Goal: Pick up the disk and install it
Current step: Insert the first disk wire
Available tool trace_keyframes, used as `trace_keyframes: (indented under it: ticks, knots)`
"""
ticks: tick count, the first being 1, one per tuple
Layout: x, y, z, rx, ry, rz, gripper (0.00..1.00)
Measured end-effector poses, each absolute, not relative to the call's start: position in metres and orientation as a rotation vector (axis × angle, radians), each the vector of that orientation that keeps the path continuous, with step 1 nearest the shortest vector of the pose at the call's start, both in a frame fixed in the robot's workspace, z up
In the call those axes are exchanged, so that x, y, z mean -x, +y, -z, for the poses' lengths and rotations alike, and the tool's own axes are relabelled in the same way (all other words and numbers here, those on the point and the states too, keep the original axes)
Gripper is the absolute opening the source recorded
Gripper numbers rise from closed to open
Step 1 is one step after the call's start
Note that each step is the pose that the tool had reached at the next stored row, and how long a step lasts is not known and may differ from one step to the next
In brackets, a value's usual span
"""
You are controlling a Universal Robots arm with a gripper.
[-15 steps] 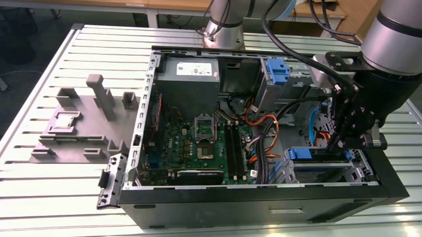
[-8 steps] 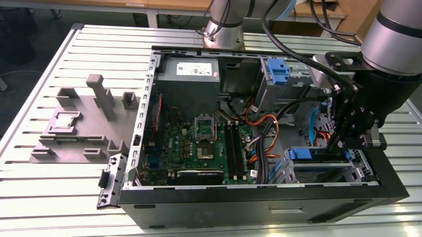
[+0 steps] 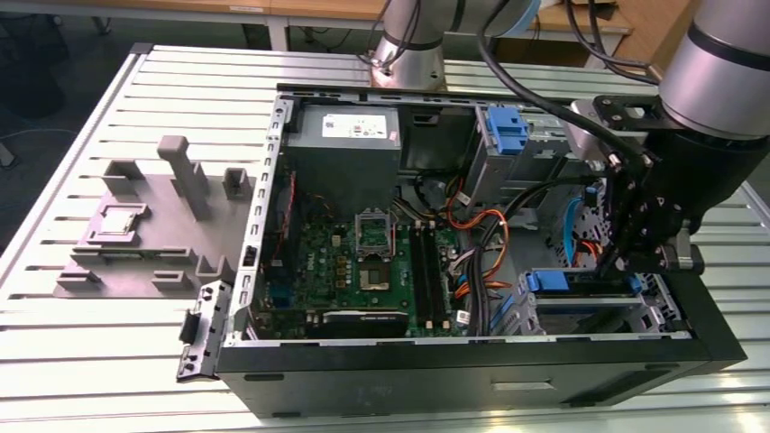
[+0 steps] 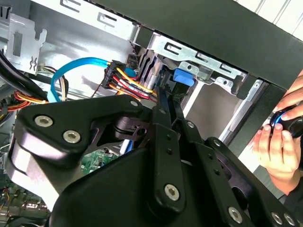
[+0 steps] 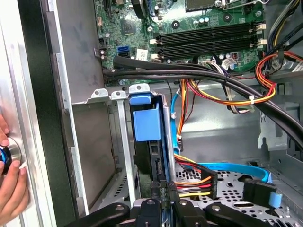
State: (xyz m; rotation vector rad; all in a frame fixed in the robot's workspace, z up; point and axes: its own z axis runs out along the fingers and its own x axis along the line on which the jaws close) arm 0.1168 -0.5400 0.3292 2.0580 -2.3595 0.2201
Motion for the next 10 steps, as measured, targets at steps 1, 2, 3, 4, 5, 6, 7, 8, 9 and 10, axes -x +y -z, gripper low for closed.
trace_keyframes:
  ticks: [1,2,3,4,5,6,7,8,9,10]
  knots:
    - [-0.1171,-0.54,-0.3291,-2.055,-2.36,-0.219,0.17]
    - [-0.1175,-0.54,-0.3289,-2.052,-2.362,-0.218,0.17]
    - [-0.1177,-0.54,-0.3287,-2.049,-2.363,-0.217,0.17]
    - [-0.1178,-0.54,-0.3284,-2.047,-2.364,-0.216,0.17]
    - [-0.118,-0.5401,-0.3279,-2.044,-2.366,-0.215,0.17]
    - [-0.1182,-0.5401,-0.3274,-2.042,-2.367,-0.214,0.17]
    - [-0.1185,-0.5402,-0.3269,-2.039,-2.368,-0.212,0.17]
    - [-0.1189,-0.5403,-0.3266,-2.037,-2.368,-0.211,0.17]
    - [-0.1191,-0.5403,-0.3264,-2.034,-2.369,-0.21,0.17]
    - [-0.1192,-0.5403,-0.3263,-2.033,-2.369,-0.209,0.17]
